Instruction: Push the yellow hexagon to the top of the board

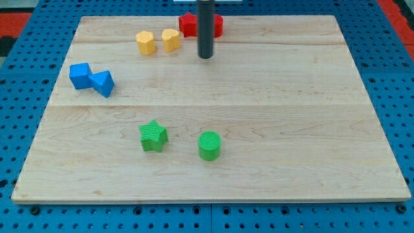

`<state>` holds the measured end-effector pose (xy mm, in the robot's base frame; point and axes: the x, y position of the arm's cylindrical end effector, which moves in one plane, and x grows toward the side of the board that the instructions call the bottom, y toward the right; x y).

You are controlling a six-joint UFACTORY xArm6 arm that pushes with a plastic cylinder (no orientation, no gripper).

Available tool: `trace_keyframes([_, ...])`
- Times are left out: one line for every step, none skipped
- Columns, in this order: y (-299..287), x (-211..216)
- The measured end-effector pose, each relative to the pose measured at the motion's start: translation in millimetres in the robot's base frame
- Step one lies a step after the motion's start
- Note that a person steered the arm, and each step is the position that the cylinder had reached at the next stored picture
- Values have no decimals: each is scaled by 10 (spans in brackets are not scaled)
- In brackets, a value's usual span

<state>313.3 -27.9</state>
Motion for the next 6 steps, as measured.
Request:
trace_keyframes([-753,-8])
trace_keyframes([-1279,-430])
trace_keyframes([-1670,-702])
trace_keyframes([-1763,-973])
trace_keyframes([-1773,-1217])
trace_keyframes([-1751,-1198])
